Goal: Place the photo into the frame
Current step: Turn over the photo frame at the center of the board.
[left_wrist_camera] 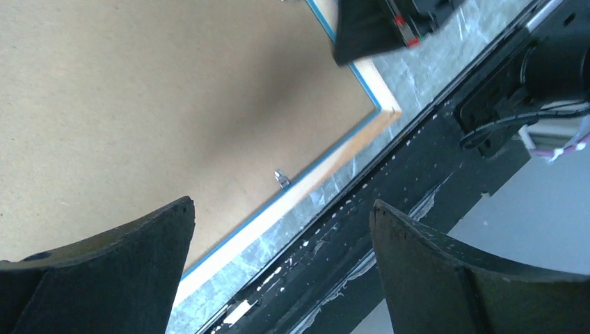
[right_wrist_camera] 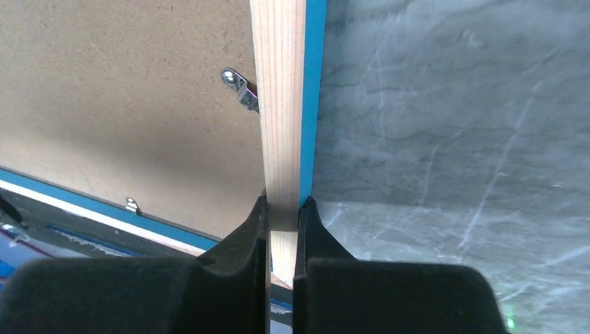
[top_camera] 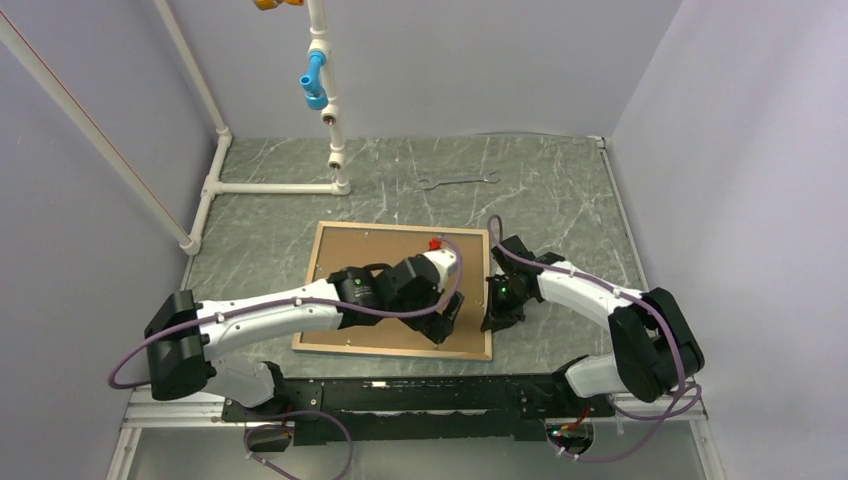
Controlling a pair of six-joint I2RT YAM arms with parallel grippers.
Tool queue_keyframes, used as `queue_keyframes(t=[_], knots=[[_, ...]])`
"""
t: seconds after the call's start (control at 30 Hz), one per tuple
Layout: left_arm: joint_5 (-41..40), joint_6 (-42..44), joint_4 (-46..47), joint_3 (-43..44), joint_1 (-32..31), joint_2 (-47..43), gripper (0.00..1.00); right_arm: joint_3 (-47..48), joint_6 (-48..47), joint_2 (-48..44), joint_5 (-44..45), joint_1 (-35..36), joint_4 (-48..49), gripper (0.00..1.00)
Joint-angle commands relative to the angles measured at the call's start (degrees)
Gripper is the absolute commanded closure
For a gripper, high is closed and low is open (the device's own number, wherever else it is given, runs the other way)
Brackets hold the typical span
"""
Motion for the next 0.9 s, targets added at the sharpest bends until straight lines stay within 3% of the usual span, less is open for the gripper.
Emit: queue_keyframes(t=[0.0, 0.2, 0.43, 0.67, 0.87], knots=[[-9.8, 3.8, -5.7, 6.3, -6.2, 1.7, 0.01, 8.9, -2.1, 0.5, 1.8, -0.5, -2.7, 1.00], [-19.7, 5.3, -9.9, 7.5, -13.2, 2.3, 0.01, 18.6, -4.2, 0.5, -1.0, -2.4, -8.9, 1.00], [-35.0, 0.9, -12.7, 2.9, -20.9, 2.0, 0.02, 24.9, -4.0, -1.9, -6.9, -3.0, -13.1, 1.00], [-51.4, -9.2, -28.3, 7.4, -25.5, 11.3, 0.02, 27.8, -3.6, -4.1, -10.3, -3.0, -15.7, 1.00], [-59.6, -19.9, -44.8, 15.7, -25.6, 23.7, 0.05, 29.0, -3.6, -6.1, -11.4, -3.0, -17.6, 1.00]])
